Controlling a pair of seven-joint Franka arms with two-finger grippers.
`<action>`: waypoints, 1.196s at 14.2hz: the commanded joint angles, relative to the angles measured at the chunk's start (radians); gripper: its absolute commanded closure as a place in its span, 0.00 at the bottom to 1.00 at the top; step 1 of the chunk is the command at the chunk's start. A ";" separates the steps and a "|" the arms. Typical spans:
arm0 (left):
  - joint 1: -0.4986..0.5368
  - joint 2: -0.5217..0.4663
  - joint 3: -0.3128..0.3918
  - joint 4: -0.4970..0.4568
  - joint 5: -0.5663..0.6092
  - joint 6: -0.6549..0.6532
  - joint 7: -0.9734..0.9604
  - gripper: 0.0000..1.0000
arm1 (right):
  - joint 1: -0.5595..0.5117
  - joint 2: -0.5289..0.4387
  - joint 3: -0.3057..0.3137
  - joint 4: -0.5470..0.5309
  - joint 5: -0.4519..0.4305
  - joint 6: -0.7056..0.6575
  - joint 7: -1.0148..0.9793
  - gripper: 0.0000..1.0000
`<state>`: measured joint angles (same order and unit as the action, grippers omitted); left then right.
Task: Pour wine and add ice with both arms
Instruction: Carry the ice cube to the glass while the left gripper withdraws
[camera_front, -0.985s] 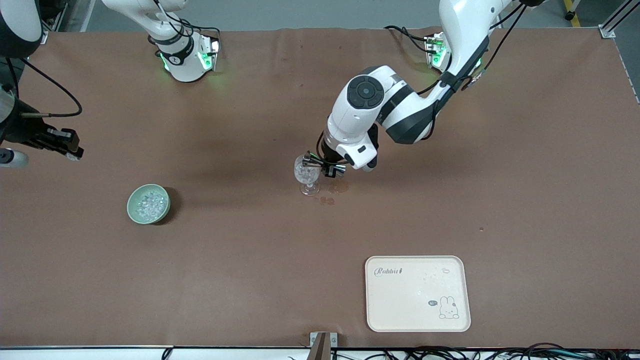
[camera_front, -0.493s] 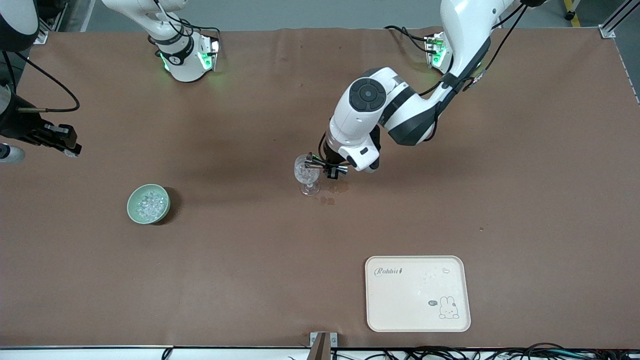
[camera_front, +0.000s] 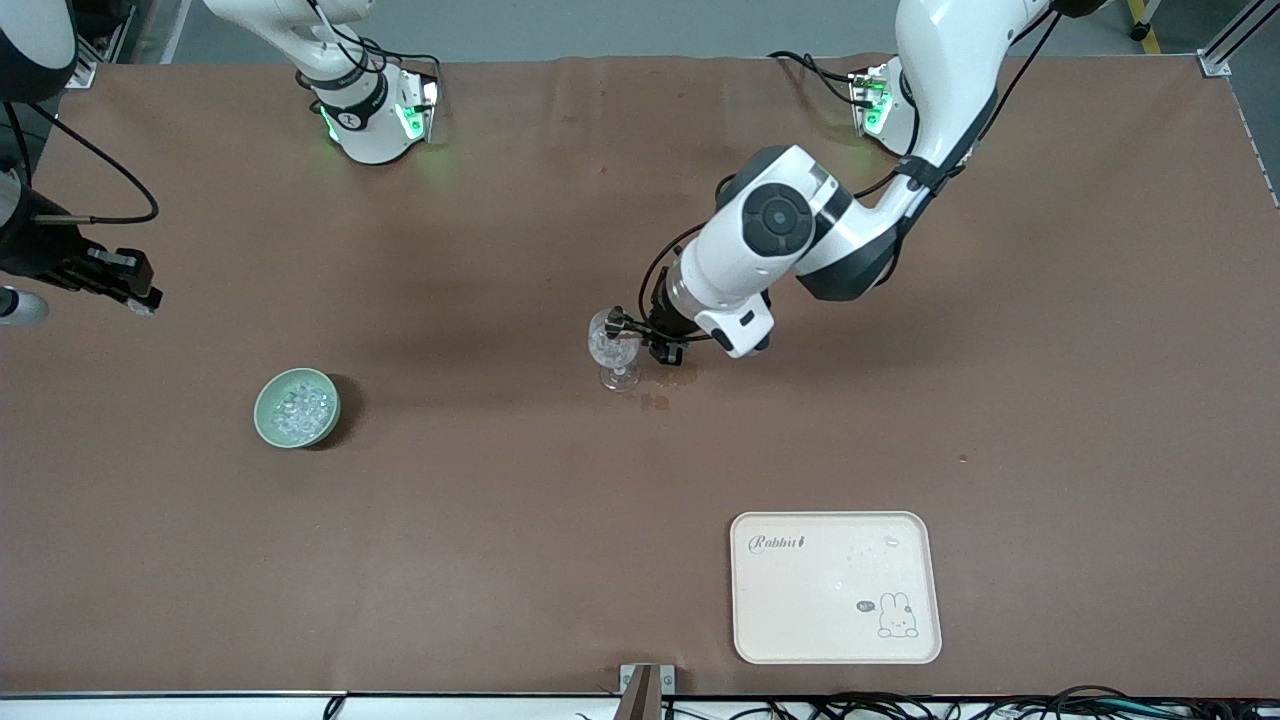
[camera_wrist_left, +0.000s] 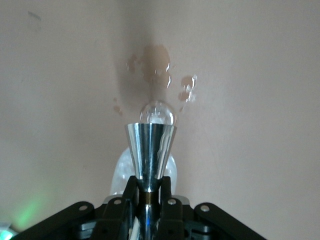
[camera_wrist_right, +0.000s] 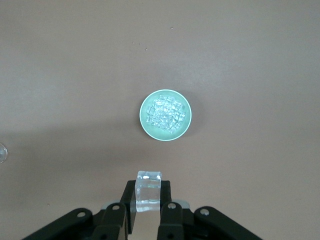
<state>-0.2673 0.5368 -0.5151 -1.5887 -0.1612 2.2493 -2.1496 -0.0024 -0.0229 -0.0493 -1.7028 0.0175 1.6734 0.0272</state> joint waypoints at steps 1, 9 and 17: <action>0.058 0.011 -0.006 0.059 -0.154 -0.051 0.129 0.99 | 0.004 -0.025 0.002 -0.018 0.002 0.003 -0.004 0.97; 0.247 0.106 -0.006 0.211 -0.429 -0.115 0.440 0.99 | 0.064 -0.022 0.003 -0.018 0.005 0.000 0.006 0.98; 0.433 0.261 0.006 0.299 -0.603 -0.105 0.744 0.99 | 0.433 0.102 0.002 0.052 -0.002 0.110 0.458 0.98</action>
<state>0.1428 0.7574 -0.5048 -1.3235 -0.7304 2.1568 -1.4706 0.3459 0.0085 -0.0358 -1.6994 0.0187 1.7548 0.3732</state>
